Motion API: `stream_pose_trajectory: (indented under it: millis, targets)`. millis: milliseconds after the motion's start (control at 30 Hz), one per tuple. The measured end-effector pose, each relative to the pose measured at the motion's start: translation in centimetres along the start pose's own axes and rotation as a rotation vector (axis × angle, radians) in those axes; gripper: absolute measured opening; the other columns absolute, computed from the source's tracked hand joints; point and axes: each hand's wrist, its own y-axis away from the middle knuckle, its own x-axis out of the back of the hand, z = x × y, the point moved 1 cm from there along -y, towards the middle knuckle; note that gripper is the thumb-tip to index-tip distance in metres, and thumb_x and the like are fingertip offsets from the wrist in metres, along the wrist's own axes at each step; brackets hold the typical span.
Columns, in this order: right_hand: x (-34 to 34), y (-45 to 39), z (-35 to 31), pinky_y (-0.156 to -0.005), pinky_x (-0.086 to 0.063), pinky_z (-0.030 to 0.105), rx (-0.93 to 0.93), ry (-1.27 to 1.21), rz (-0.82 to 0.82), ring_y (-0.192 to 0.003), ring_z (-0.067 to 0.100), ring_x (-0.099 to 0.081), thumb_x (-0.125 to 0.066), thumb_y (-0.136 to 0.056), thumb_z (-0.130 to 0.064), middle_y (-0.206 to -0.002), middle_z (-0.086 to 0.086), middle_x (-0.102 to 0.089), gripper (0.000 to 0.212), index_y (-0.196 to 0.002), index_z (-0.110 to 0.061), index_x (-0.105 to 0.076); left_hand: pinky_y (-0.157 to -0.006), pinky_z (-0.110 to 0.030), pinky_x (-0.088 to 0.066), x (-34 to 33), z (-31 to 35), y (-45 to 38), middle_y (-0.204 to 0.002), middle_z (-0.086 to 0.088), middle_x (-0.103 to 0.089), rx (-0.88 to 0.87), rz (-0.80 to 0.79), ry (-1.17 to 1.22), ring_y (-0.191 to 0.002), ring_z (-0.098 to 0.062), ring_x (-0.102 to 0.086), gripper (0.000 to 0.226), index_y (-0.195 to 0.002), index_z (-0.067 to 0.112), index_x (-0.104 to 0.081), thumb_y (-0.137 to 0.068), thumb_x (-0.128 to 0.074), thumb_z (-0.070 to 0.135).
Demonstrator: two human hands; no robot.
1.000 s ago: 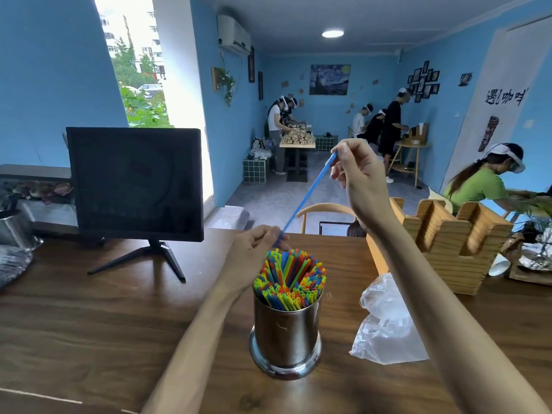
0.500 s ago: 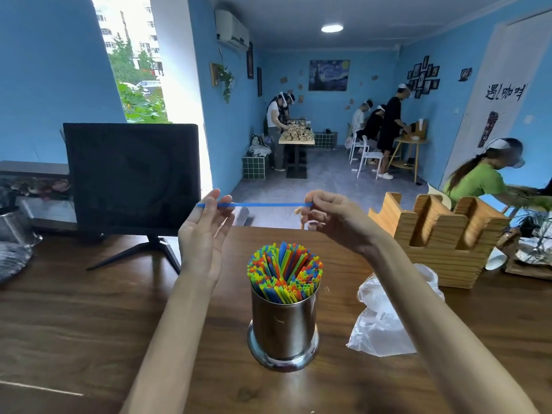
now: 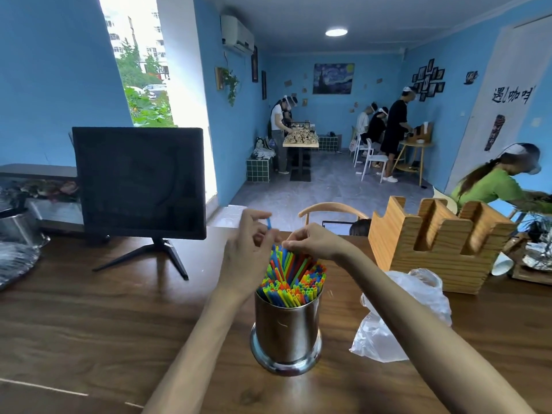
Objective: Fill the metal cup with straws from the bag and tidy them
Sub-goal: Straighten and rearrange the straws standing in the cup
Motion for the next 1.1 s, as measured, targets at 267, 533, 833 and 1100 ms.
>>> stream_pose_trajectory:
  millis: [267, 533, 833, 1100]
  targets:
    - [2.1, 0.6, -0.7, -0.064, -0.041, 0.023, 0.019, -0.167, 0.069, -0.082, 0.01, -0.061, -0.066, -0.099, -0.029, -0.088, 0.0, -0.074, 0.019, -0.092, -0.017, -0.079, -0.087, -0.03, -0.053, 0.0, -1.5, 0.8, -0.096, 0.019, -0.074, 0.048, -0.27, -0.039, -0.102, -0.002, -0.062, 0.013, -0.081, 0.032, -0.081, -0.089, -0.076, 0.041]
    - [4.4, 1.0, -2.5, -0.071, -0.045, 0.026, 0.036, -0.196, 0.101, -0.087, 0.006, -0.064, -0.067, -0.095, -0.033, -0.096, -0.009, -0.079, 0.021, -0.087, -0.021, -0.083, -0.087, -0.019, -0.057, -0.3, -1.8, -0.1, -0.114, 0.015, -0.072, 0.253, -0.204, 0.211, -0.108, -0.005, -0.067, 0.031, -0.122, 0.029, -0.072, -0.097, -0.062, 0.044]
    - [6.4, 2.5, -5.9, -0.06, -0.039, 0.021, 0.312, -0.352, 0.328, -0.072, 0.007, -0.054, -0.061, -0.103, -0.025, -0.086, -0.004, -0.071, 0.021, -0.094, -0.011, -0.074, -0.085, -0.018, -0.05, -1.4, -2.2, -0.7, -0.095, 0.024, -0.073, 0.213, -0.274, 0.082, -0.099, 0.005, -0.065, 0.016, -0.097, 0.036, -0.078, -0.1, -0.063, 0.035]
    - [7.7, 3.4, -6.8, -0.057, -0.035, 0.019, 0.406, -0.666, 0.521, -0.064, 0.006, -0.051, -0.051, -0.107, -0.018, -0.078, -0.004, -0.061, 0.02, -0.095, -0.011, -0.065, -0.083, -0.004, -0.046, 0.1, -0.4, -1.1, -0.087, 0.009, -0.077, 0.246, -0.294, 0.362, -0.093, -0.001, -0.07, 0.031, -0.092, 0.026, -0.074, -0.105, -0.048, 0.037]
